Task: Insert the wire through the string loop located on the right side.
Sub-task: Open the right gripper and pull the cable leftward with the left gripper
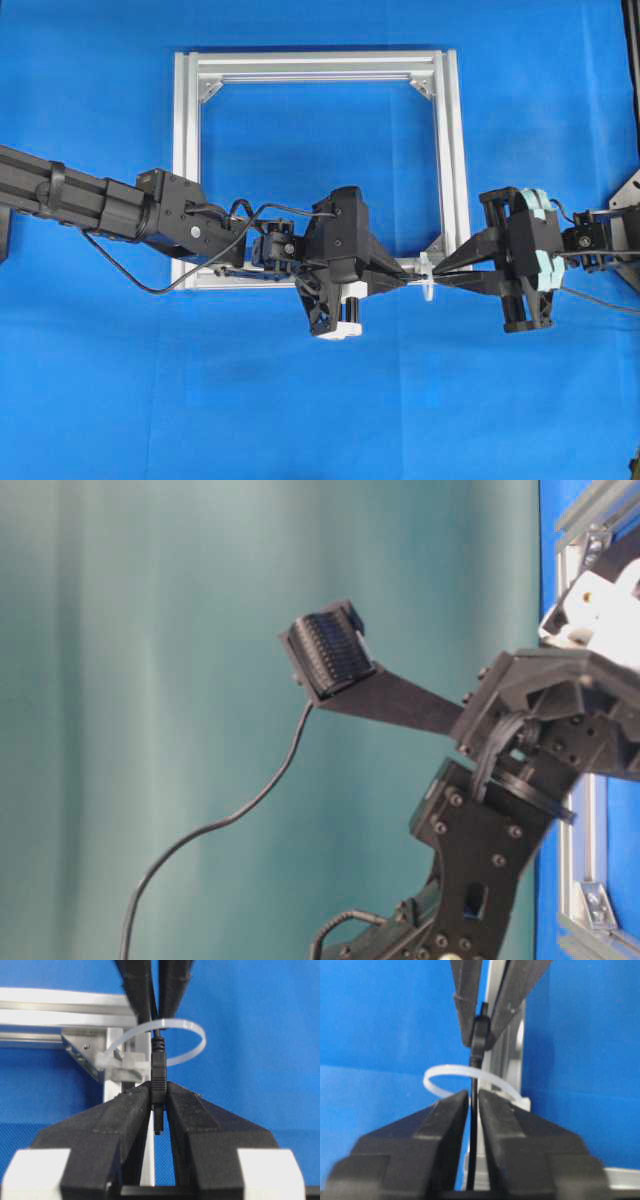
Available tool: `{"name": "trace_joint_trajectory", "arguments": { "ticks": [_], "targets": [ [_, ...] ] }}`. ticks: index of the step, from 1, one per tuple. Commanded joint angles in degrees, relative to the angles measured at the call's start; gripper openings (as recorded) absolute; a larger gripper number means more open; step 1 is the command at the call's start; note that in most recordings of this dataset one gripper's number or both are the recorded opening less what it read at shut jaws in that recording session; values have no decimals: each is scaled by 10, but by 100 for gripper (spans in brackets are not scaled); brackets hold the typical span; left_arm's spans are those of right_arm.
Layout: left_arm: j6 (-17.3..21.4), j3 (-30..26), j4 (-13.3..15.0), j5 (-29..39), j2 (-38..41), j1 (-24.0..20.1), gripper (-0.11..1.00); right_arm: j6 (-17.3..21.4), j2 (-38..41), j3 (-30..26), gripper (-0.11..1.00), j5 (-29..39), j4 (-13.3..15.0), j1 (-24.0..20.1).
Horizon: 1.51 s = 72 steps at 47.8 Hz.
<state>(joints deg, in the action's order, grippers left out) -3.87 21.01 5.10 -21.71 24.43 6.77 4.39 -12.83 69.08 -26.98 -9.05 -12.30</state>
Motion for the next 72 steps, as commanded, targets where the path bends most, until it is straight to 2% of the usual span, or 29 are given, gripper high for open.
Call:
{"name": "trace_joint_trajectory", "arguments": {
  "ticks": [1,11,15,24,32,49,72],
  "targets": [
    [1,-9,-2,-6,-11,2,8,1,-4,-9,21,-2,-3,1],
    [2,-4,-1,-6,-14,2,8,1,-4,-10,82,-2,-5,1],
    [4,4,-2,-6,-18,2,8,1,-4,-9,95,-1,-5,1],
    [4,40,-4,-6,-43,2,8,0,-4,-9,94,4,-5,1],
    [4,97,-4,-11,-87,4,8,0,-4,-9,94,7,-6,1],
    [-7,277,-4,-70,-201,10,8,-2,-4,-9,94,8,-4,1],
    [-25,476,-4,-79,-335,18,8,-2,-4,-9,94,8,-4,1]
  ]
}}
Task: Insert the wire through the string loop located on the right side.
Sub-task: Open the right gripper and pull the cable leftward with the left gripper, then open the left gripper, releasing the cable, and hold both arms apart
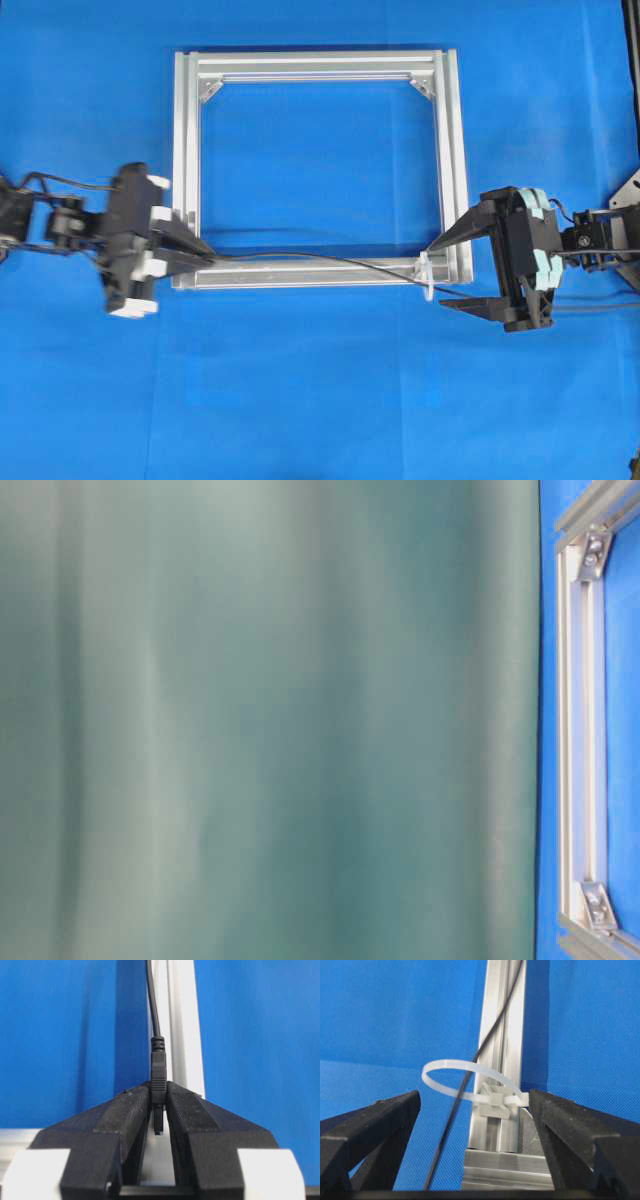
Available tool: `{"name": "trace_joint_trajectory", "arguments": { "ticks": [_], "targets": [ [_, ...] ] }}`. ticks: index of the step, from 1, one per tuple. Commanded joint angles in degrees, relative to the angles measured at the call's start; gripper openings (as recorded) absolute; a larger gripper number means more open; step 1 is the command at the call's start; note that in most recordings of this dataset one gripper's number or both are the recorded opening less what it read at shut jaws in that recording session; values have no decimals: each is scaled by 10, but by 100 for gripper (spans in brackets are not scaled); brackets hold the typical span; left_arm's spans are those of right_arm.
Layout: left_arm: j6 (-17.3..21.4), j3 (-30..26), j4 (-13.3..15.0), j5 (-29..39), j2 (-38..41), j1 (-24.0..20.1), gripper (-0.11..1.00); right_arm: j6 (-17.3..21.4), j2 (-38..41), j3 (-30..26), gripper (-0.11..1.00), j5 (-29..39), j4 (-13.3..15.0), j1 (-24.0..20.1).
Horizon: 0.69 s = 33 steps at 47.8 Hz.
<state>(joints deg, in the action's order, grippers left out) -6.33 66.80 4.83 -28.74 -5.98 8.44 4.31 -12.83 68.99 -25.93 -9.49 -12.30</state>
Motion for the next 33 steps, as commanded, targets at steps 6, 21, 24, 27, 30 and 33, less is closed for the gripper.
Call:
{"name": "trace_joint_trajectory", "arguments": {
  "ticks": [6,21,24,27,30,33],
  "targets": [
    [-1,54,-2,-10,-64,3,8,-1,-4,-9,94,-3,0,1],
    [2,65,-2,13,-77,25,8,-3,-4,-9,94,-3,2,1],
    [2,63,-2,17,-76,25,8,-3,-4,-8,94,-3,2,1],
    [3,62,-2,19,-75,25,8,-3,-4,-8,94,-3,2,1],
    [0,64,-2,19,-77,25,8,-3,-4,-9,94,-3,2,1],
    [-2,67,-2,19,-79,25,8,-3,-4,-9,94,-3,2,1]
  ]
}}
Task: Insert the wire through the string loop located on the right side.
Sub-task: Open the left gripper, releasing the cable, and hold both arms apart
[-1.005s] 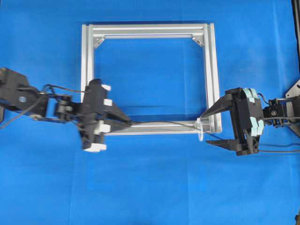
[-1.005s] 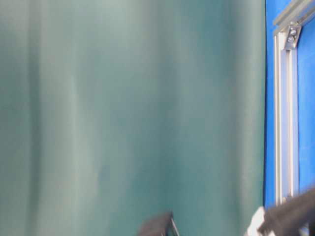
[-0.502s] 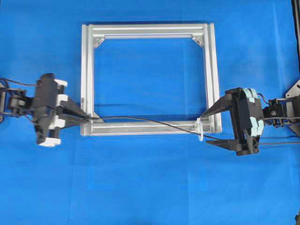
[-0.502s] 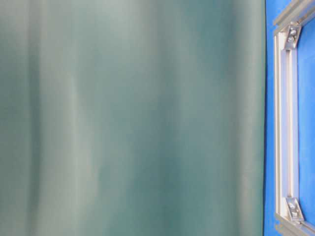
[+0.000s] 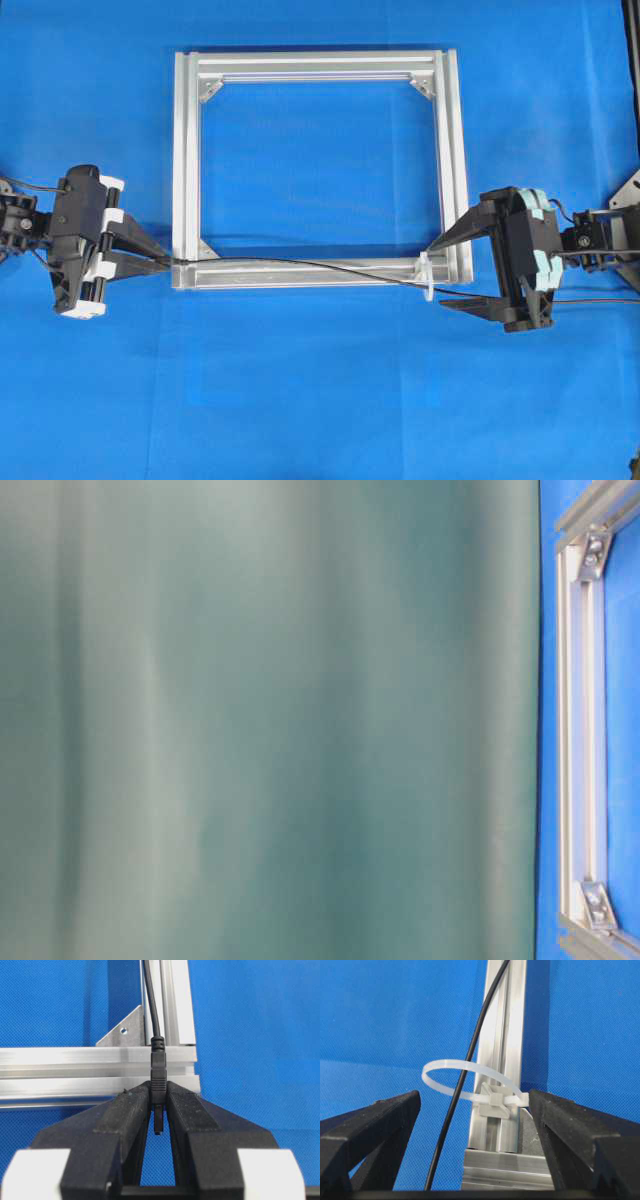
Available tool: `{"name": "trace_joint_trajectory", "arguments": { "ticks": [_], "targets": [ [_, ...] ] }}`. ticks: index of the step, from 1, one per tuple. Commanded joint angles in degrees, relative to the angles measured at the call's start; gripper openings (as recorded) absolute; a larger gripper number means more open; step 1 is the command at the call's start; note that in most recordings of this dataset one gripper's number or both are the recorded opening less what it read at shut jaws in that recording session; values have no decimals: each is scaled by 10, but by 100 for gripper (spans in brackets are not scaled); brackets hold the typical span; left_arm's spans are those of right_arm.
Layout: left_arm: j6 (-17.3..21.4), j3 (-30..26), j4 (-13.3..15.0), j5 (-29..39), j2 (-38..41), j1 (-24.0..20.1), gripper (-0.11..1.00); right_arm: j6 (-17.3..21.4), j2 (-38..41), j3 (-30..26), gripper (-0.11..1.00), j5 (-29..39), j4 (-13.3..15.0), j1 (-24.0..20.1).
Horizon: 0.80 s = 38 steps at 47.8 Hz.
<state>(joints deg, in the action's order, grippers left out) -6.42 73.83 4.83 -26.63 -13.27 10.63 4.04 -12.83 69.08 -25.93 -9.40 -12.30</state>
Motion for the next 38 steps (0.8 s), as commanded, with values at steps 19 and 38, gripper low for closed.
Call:
{"name": "trace_joint_trajectory", "arguments": {
  "ticks": [19,38],
  "targets": [
    [-8,-3,0,-1,-10,3,33,-2,-4,-11,94,-3,2,1],
    [-12,-11,0,15,-23,1,73,-2,-33,-17,94,38,2,1]
  ]
}}
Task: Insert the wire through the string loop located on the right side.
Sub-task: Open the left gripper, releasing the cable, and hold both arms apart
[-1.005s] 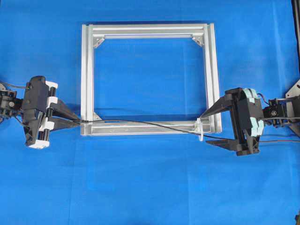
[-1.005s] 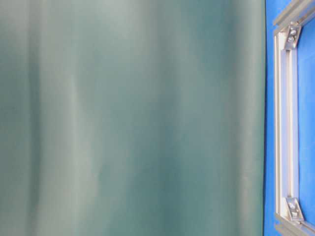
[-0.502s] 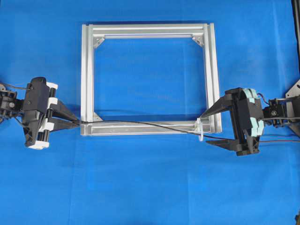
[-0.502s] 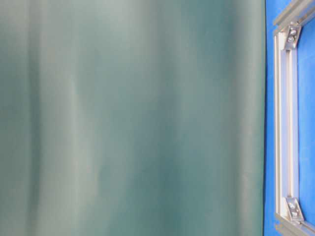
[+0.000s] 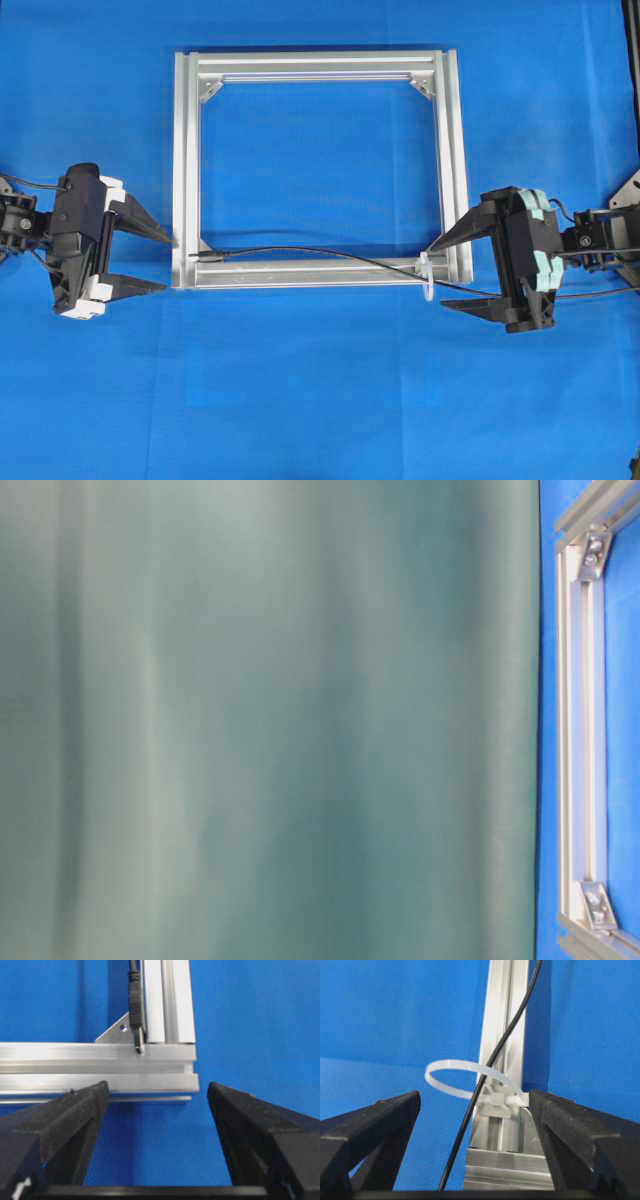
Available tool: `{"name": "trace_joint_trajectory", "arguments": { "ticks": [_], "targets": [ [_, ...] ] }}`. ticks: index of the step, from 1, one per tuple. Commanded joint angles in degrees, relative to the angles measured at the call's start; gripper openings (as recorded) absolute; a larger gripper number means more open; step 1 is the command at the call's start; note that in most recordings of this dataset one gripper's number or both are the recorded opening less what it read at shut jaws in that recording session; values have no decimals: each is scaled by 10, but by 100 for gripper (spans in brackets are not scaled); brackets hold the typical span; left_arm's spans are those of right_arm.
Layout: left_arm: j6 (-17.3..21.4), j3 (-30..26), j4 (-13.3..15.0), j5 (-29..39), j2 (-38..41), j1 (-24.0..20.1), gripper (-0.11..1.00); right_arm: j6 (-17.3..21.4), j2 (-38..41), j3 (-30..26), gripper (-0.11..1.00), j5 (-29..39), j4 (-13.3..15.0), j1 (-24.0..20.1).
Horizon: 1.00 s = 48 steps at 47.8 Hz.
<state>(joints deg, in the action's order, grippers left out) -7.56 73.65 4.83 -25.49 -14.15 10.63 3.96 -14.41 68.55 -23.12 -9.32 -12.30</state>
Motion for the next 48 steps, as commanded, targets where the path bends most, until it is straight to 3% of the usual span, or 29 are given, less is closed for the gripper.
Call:
{"name": "trace_joint_trajectory", "arguments": {
  "ticks": [1,26,48],
  "targets": [
    [-1,-11,0,6,-18,1,73,-1,-21,-13,94,16,1,1],
    [7,-62,-1,131,-166,-19,73,-31,-158,-46,94,147,2,10],
    [8,-63,-2,137,-184,-33,73,-37,-165,-49,94,161,1,12]
  ]
}}
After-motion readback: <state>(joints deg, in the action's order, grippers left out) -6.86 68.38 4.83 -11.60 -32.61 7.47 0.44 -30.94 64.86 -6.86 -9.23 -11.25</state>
